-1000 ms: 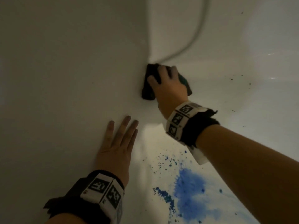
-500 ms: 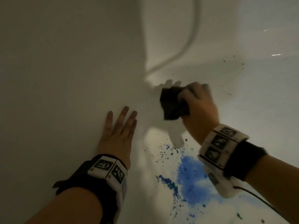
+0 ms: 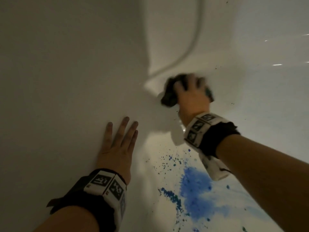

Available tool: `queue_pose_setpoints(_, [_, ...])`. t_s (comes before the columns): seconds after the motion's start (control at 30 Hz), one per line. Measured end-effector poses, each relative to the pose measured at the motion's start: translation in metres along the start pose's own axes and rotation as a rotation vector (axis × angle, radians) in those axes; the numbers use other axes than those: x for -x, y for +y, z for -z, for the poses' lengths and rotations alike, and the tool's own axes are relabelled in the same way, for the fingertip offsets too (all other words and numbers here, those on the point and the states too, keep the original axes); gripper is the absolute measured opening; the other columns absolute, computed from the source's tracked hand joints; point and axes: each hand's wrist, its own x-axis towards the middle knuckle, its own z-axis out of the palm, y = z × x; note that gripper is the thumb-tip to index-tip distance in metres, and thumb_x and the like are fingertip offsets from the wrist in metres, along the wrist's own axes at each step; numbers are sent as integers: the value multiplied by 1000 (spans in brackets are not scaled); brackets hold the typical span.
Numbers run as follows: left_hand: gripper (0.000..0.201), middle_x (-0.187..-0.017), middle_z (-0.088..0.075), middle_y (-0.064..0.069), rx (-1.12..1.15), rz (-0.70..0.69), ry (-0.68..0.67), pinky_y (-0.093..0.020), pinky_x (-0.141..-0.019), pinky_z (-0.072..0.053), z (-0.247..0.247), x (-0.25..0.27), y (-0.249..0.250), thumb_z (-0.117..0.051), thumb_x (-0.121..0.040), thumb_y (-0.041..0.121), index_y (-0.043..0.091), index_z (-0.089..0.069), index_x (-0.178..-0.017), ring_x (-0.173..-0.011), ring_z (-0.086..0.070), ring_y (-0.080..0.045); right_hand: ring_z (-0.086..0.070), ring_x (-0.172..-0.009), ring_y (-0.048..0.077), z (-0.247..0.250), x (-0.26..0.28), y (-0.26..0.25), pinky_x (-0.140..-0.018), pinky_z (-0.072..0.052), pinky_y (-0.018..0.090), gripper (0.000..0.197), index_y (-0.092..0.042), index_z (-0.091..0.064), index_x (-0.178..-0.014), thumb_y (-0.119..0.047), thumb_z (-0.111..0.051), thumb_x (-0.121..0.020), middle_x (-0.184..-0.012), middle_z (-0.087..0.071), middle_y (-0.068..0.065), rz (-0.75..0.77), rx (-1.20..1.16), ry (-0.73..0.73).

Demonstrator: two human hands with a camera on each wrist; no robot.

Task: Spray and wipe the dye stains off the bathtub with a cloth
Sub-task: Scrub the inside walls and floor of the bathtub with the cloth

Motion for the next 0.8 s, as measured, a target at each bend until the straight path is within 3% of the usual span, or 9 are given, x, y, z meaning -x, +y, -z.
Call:
queue_pose_setpoints(0.03, [106, -134, 51, -17, 3, -2, 3, -62, -92, 28, 0, 0, 0, -54, -85, 37, 3, 37, -128, -126, 43, -42, -15, -136, 39, -10, 1, -3, -100, -38, 49, 52, -16, -44, -131, -5, -58, -82, -149, -18, 12, 51, 18, -136])
queue_pose_setpoints(0.1, [106, -132, 52, -17, 7, -6, 6, -62, -93, 27, 1, 0, 1, -53, -85, 38, 2, 37, -127, -126, 42, -42, -24, -130, 31, -23, 9, -3, -103, -37, 41, 43, -13, -49, -126, -9, -60, -84, -143, -27, 10, 52, -44, -186])
queue_pose_setpoints(0.27, [100, -136, 49, -18, -7, -6, 32, -63, -90, 28, 0, 0, 1, -48, -87, 34, 1, 35, -130, -126, 42, -43, -48, -102, 38, 1, 43, 13, -78, -40, 31, 34, -6, -63, -103, 4, -66, -71, -113, -48, 22, 16, -297, 308])
queue_pose_setpoints(0.37, [94, -135, 50, -17, 3, -11, 34, -63, -92, 28, -1, 0, 3, -44, -89, 29, 1, 35, -130, -126, 42, -43, -49, -104, 36, 37, 28, 32, -78, -27, 14, 24, -2, -64, -95, -3, -65, -71, -115, -48, 26, -36, -350, 598])
queue_pose_setpoints(0.43, [93, -135, 50, -17, 10, -12, 32, -62, -92, 28, -1, 0, 3, -44, -89, 27, 1, 35, -130, -125, 43, -42, -48, -108, 34, 51, 6, 41, -78, -34, 20, 26, -3, -61, -98, -15, -48, -79, -123, -46, 24, -141, -340, 671])
queue_pose_setpoints(0.5, [93, -136, 50, -17, 9, -15, 29, -62, -94, 28, -1, 0, 2, -44, -89, 27, 2, 35, -131, -124, 44, -42, -50, -108, 41, 49, -12, 34, -72, -46, 36, 37, -4, -62, -99, -22, -40, -76, -122, -50, 25, -164, -239, 635])
queue_pose_setpoints(0.57, [93, -136, 50, -17, 9, -21, 28, -62, -94, 27, 0, 0, 3, -44, -90, 27, 2, 35, -132, -123, 45, -42, -55, -97, 48, 31, -25, 17, -65, -51, 42, 28, -3, -66, -95, -14, -59, -71, -111, -57, 28, -39, -137, 534])
queue_pose_setpoints(0.67, [90, -136, 50, -18, -1, -23, 29, -62, -91, 29, 1, 0, 3, -41, -90, 28, 2, 35, -132, -121, 46, -43, -60, -87, 48, 0, -32, -13, -57, -53, 42, 41, -3, -68, -91, -4, -82, -53, -104, -62, 27, 171, -11, 433])
queue_pose_setpoints(0.8, [88, -138, 48, -18, -10, -28, 40, -62, -92, 28, 0, -3, 3, -38, -91, 29, 2, 33, -135, -122, 45, -43, -50, -106, 51, -36, -13, -26, -61, -54, 50, 63, -3, -62, -107, 9, -81, -48, -122, -52, 27, 217, -115, 200])
